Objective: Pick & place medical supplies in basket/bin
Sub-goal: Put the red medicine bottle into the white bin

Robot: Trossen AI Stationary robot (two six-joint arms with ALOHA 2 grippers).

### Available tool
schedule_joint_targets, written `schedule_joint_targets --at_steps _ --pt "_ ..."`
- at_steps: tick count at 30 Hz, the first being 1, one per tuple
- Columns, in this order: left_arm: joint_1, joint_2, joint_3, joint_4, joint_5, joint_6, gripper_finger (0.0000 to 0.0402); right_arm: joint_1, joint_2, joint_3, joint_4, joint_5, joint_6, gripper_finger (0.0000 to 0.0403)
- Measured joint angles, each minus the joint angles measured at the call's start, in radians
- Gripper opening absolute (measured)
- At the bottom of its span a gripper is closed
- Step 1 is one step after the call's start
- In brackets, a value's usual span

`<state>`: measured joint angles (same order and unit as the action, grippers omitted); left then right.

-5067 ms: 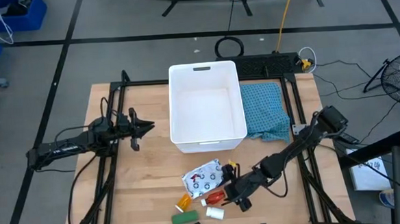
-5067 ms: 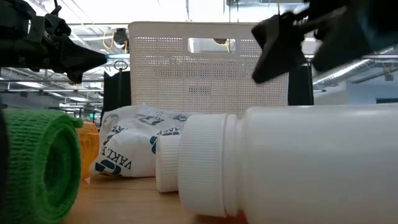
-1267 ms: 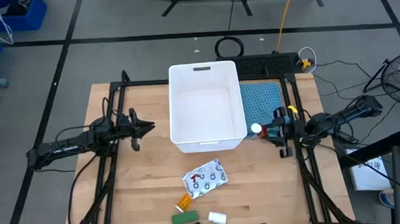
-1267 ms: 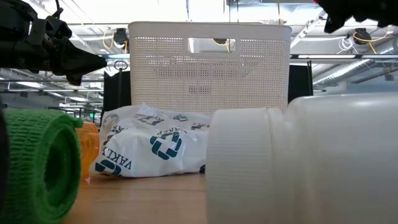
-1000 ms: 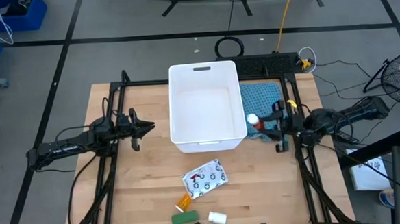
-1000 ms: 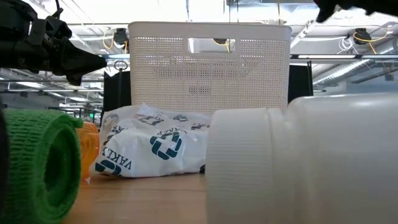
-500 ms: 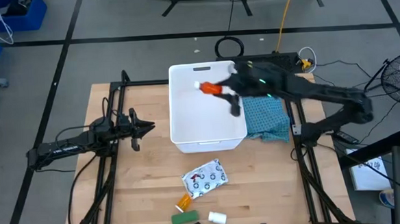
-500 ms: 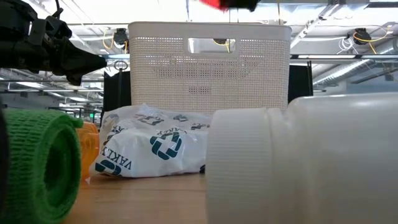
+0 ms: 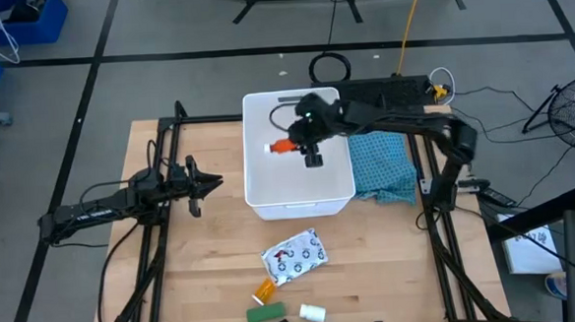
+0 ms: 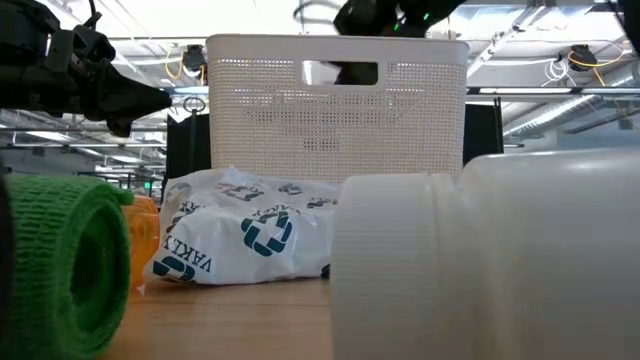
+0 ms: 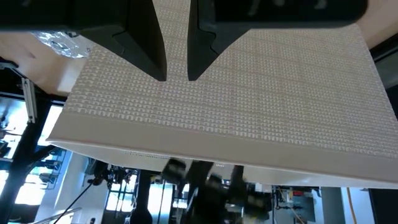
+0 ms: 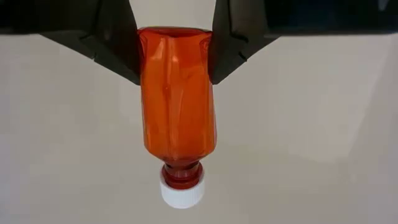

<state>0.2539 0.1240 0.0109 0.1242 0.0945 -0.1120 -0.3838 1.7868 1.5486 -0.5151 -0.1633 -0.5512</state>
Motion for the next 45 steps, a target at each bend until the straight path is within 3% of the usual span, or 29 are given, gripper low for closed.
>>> schedule_joint_targets --at_steps 7,13,30,38,45 --pt "0.000 0.000 0.000 0.000 0.000 0.000 0.0067 -0.035 0.124 0.000 0.035 -0.001 -0.010 0.0146" --pt "0.000 0.000 0.000 0.001 -0.001 0.013 0.0067 -0.070 0.188 0.000 0.038 -0.105 0.060 0.0144" --pt "0.000 0.000 0.000 0.001 -0.022 0.012 0.0067 -0.075 0.338 0.002 0.024 -0.103 0.065 0.0155" --pt "0.000 0.000 0.000 0.001 -0.023 0.012 0.0067 -0.075 0.319 -0.002 0.004 -0.097 0.061 0.0166" --pt "0.000 0.000 0.000 0.000 -0.024 0.011 0.0067 -0.075 0.262 -0.002 0.020 -0.045 0.069 0.0202"
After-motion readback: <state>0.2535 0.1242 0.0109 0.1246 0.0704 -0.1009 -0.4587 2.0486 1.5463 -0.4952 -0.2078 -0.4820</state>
